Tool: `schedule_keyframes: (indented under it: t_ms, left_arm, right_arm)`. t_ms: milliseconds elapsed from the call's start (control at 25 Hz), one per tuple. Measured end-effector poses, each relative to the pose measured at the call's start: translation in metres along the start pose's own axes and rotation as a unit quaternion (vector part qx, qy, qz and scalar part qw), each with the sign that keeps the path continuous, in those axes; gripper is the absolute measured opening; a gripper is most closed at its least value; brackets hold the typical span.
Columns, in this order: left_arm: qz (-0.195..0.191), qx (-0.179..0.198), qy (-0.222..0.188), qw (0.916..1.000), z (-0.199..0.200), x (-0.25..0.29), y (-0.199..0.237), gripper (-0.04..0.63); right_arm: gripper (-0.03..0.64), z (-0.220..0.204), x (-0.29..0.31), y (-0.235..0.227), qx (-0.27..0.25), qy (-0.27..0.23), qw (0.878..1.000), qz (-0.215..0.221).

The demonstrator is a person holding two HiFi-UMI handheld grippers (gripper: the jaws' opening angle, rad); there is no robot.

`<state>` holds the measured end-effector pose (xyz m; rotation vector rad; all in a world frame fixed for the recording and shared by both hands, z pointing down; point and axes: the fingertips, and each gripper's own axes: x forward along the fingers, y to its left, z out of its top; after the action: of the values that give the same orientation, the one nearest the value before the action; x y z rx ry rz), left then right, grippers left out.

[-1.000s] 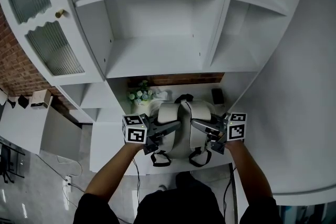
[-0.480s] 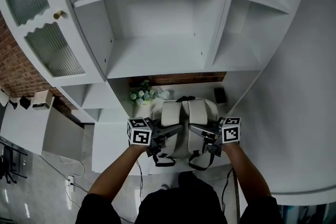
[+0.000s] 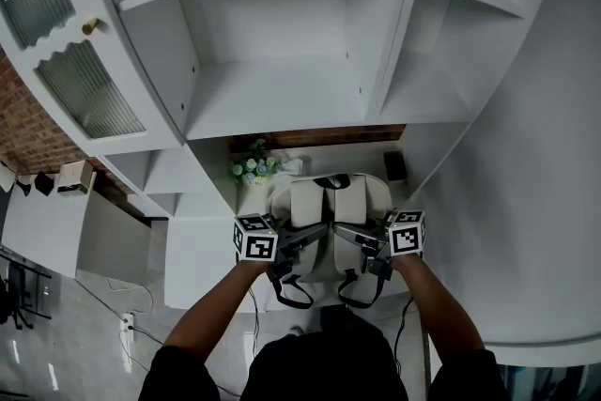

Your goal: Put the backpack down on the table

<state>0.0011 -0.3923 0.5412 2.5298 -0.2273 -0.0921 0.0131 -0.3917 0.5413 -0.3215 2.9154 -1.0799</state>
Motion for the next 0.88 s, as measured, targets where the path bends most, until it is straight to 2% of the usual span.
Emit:
schedule_keyframes:
  t_ms: [240, 400, 640, 880]
  left_arm:
    - [0.017, 0.002, 0.011, 0.9998, -0.01, 0.004, 0.017, 0.064]
    - [0.009, 0.005, 0.014, 0.9998, -0.014, 0.005, 0.021, 0.064]
    - [0.021, 0.01, 0.01, 0.9997, -0.01, 0.005, 0.026, 0.064]
    - [0.016, -0.01, 0.005, 0.9998, -0.012, 0.0, 0.032, 0.093]
  right_arm:
    - [0.057, -0.011, 0.001, -0.019, -0.012, 0.014, 1.0, -0.025]
    - [0.057, -0.013, 0.001, -0.029, -0.008, 0.014, 0.999, -0.029]
    - [0.058, -0.012, 0.001, -0.037, -0.003, 0.008, 1.0, -0.03]
    - [0.144, 0.003, -0.005, -0.045, -0.001, -0.022, 0.999, -0.049]
